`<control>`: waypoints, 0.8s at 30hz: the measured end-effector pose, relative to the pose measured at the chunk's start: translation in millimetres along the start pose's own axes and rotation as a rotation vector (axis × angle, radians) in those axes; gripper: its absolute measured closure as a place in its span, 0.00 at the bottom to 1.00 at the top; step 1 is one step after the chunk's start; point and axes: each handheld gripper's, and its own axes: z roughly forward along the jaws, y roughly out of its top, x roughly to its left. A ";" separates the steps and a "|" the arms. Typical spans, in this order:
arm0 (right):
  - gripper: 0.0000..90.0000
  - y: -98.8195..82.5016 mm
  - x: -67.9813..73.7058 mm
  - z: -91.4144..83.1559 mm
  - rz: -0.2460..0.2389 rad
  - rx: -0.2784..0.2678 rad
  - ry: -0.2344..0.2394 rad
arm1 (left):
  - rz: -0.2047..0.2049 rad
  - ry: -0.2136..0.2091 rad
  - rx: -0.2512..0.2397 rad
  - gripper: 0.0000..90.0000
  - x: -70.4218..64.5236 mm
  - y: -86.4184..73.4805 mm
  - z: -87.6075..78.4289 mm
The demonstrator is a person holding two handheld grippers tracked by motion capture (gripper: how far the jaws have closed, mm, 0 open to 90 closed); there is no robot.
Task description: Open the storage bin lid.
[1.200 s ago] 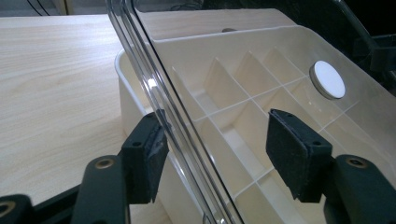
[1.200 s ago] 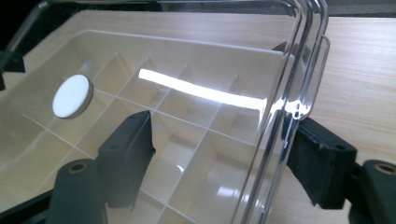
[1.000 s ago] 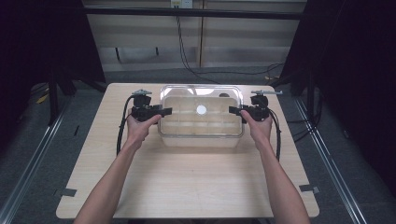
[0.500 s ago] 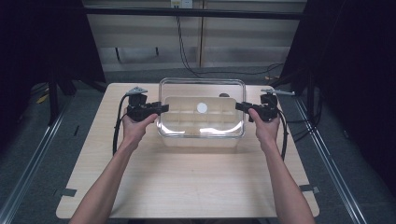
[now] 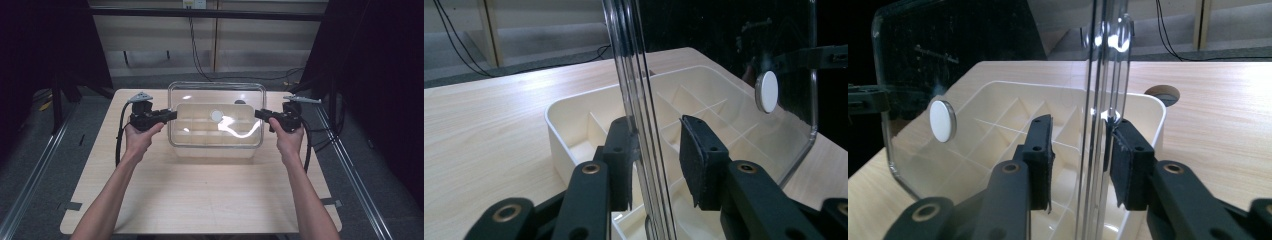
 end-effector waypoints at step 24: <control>0.76 -2.5 15.8 -22.0 -0.026 -0.039 0.043 | 0.020 -0.016 -0.026 0.81 -16.3 1.9 -30.8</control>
